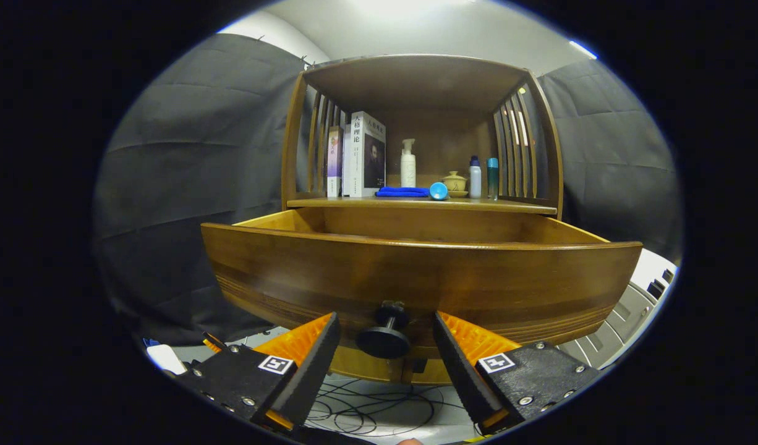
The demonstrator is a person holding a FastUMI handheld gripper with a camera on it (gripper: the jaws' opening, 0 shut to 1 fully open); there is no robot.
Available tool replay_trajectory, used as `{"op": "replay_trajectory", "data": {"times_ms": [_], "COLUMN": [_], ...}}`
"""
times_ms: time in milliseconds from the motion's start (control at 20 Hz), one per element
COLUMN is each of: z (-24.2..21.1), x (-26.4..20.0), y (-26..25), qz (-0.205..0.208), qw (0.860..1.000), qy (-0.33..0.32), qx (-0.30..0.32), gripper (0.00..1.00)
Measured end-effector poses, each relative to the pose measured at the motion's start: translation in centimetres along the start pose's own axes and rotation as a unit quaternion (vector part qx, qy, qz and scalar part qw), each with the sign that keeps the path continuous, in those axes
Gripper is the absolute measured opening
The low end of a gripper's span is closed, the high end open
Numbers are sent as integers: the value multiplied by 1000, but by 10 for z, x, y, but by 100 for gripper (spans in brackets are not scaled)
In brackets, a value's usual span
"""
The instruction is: Pull open the drawer, take out the items inside it, and place them on the countertop above the cabinet.
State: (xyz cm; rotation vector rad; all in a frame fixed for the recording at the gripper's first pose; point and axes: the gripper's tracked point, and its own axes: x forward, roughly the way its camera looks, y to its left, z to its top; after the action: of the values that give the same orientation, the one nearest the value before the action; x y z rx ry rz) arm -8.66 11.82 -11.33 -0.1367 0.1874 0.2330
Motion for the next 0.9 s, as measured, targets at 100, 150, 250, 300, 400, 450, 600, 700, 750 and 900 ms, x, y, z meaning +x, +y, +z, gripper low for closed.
{"op": "replay_trajectory", "data": {"times_ms": [100,150,250,300,400,450,600,700,750,900], "z": [1,1,0,1,2,4,8,8,7,9], "x": [2,2,6,9,16,20,30,34,34,41], "y": [1,1,0,-2,-9,-14,-17,-18,-17,-18], "qz": [-7,-12,-20,-26,-42,-52,-65,-69,-69,-68], "qw": [1000,1000,1000,1000,999,998,997,997,997,997], "qy": [0,1,6,9,18,23,30,29,26,25], "qx": [7,5,1,1,9,15,34,17,11,15], "gripper": [93,92,92,92,93,93,92,93,93,94]}}
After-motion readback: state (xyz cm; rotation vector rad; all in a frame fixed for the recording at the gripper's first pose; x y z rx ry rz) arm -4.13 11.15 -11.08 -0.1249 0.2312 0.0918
